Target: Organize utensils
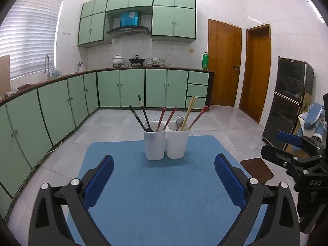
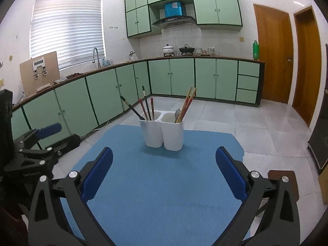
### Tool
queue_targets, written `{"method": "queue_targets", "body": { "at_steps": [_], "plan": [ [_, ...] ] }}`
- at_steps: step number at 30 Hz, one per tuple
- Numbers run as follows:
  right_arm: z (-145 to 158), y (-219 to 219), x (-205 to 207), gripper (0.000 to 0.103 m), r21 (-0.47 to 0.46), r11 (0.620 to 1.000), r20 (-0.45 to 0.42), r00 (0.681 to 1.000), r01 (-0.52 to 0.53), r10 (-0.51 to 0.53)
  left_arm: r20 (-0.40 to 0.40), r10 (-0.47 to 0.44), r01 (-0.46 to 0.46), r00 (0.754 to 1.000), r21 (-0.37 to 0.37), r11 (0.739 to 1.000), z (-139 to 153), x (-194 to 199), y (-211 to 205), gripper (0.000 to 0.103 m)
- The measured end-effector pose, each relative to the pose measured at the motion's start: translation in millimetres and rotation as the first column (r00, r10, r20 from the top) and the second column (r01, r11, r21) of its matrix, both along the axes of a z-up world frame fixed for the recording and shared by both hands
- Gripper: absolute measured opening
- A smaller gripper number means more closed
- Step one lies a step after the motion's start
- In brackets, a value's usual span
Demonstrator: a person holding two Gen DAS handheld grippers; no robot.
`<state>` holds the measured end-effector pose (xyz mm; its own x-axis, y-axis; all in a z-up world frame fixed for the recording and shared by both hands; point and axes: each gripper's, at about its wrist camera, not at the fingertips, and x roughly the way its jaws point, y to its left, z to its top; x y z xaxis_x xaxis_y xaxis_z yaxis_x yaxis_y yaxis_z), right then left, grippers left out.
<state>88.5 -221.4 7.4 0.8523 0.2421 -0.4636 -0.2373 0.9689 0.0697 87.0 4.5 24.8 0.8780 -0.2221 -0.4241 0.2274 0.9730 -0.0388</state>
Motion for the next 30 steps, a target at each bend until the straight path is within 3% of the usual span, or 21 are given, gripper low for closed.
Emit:
{"method": "queue_targets", "body": {
  "at_steps": [14,30],
  "plan": [
    [8,16,-38,0.097,-0.010,0.998,0.030,0.998,-0.057,0.057,0.048,0.002,-0.003,0.999,0.010,1.000,9,-48,-2,0.097],
    [12,24,-46,0.097,-0.019,0.998,0.044,0.997,-0.066,0.066,0.064,0.022,-0.022,0.998,-0.014,1.000,10,-61,4,0.097]
  ]
}}
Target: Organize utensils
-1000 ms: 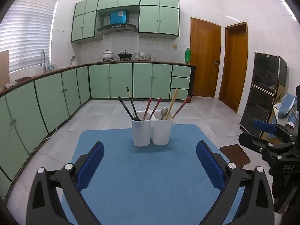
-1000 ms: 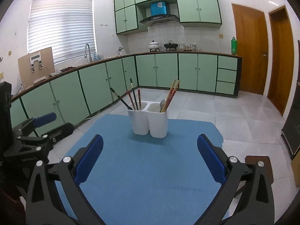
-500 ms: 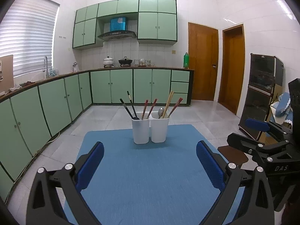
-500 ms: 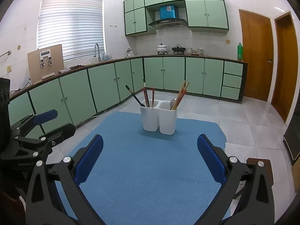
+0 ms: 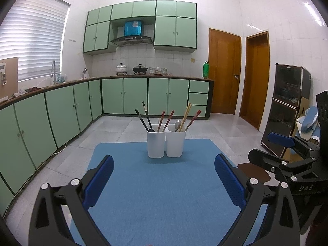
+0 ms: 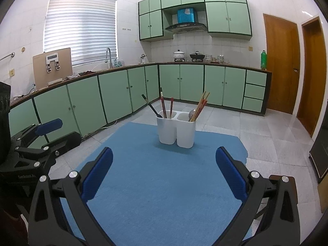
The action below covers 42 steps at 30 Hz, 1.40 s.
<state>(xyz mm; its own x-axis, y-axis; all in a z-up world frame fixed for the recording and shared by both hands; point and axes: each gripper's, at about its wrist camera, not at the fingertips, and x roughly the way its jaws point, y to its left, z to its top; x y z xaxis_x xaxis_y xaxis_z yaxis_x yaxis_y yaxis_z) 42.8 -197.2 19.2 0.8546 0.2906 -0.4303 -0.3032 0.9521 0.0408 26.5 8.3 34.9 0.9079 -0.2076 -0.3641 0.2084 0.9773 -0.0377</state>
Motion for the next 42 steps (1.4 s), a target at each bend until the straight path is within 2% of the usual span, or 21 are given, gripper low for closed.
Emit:
{"method": "queue_targets", "body": {
  "at_steps": [42],
  "plan": [
    [-3.0,-0.4,-2.0,0.097,0.005,1.000,-0.001,1.000,0.005,-0.005,0.002,0.012,-0.012,1.000,0.000,1.000,-1.6,-3.0,5.6,0.097]
  ]
}}
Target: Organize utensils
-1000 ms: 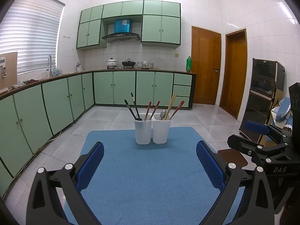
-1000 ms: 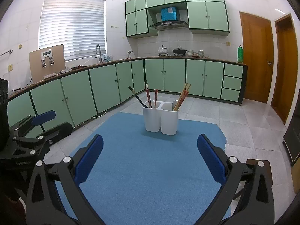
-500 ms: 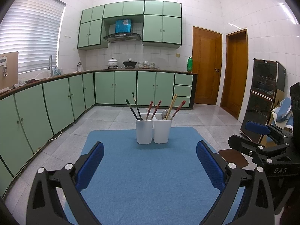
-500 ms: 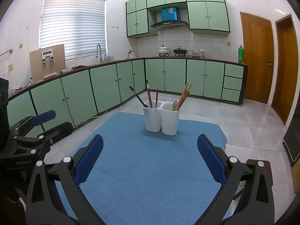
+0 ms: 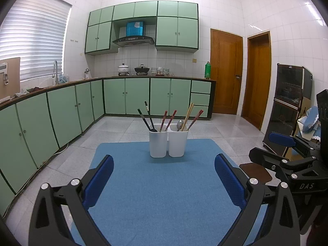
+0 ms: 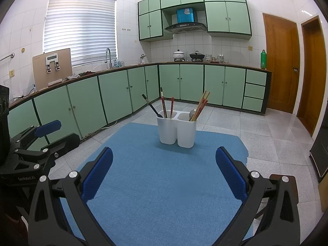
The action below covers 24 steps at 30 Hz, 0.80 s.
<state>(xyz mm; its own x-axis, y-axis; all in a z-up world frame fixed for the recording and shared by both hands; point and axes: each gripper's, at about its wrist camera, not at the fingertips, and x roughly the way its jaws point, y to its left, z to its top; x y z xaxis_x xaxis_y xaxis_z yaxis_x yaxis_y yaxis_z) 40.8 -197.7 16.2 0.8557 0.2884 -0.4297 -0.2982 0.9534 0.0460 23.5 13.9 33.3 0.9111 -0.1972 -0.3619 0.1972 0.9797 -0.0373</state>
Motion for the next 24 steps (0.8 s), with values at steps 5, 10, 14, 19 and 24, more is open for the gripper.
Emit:
{"method": "queue_targets", "body": {
  "at_steps": [5,10,14,19,24],
  "plan": [
    [0.1,0.0,-0.2,0.097,0.001,1.000,0.000,1.000,0.001,-0.001,0.000,0.000,0.000,1.000,0.000,1.000,0.2,0.0,0.4,0.097],
    [-0.7,-0.1,-0.3,0.097,0.001,1.000,0.000,1.000,0.001,-0.001,-0.001,-0.001,0.001,1.000,0.001,1.000,0.1,0.2,0.8,0.097],
    [-1.8,0.5,-0.6,0.097,0.002,1.000,0.000,1.000,0.000,0.000,-0.002,0.000,0.000,1.000,0.002,1.000,-0.6,-0.2,0.8,0.097],
    [-2.0,0.2,-0.8,0.097,0.003,1.000,-0.001,1.000,0.000,0.000,-0.003,0.000,0.000,1.000,0.003,1.000,-0.4,-0.4,1.4,0.097],
    [-2.6,0.5,-0.9,0.097,0.003,1.000,-0.001,1.000,0.000,0.000,-0.004,0.000,0.000,1.000,0.004,1.000,-1.6,-0.3,2.0,0.097]
  ]
}}
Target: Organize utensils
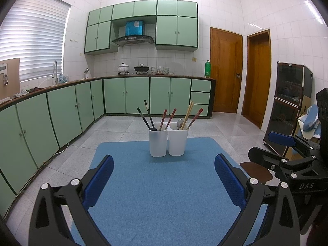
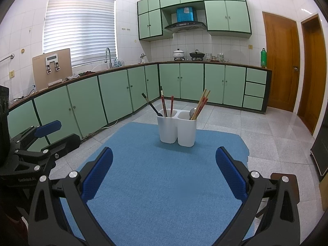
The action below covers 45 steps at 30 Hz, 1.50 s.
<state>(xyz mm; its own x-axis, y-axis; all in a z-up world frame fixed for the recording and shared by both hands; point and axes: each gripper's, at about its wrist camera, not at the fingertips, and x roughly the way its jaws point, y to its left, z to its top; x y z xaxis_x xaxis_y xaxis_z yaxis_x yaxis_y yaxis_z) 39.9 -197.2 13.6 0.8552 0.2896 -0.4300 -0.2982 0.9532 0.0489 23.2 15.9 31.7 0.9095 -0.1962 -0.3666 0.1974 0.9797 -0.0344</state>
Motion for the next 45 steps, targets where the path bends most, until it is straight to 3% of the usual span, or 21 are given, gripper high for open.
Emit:
{"method": "queue_targets", "body": {
  "at_steps": [45],
  "plan": [
    [-7.4,2.9,1.6,0.097,0.006,1.000,-0.016,1.000,0.006,-0.005,-0.013,-0.008,0.008,1.000,0.000,1.000,-2.3,5.4,-3.1,0.097]
  ]
}}
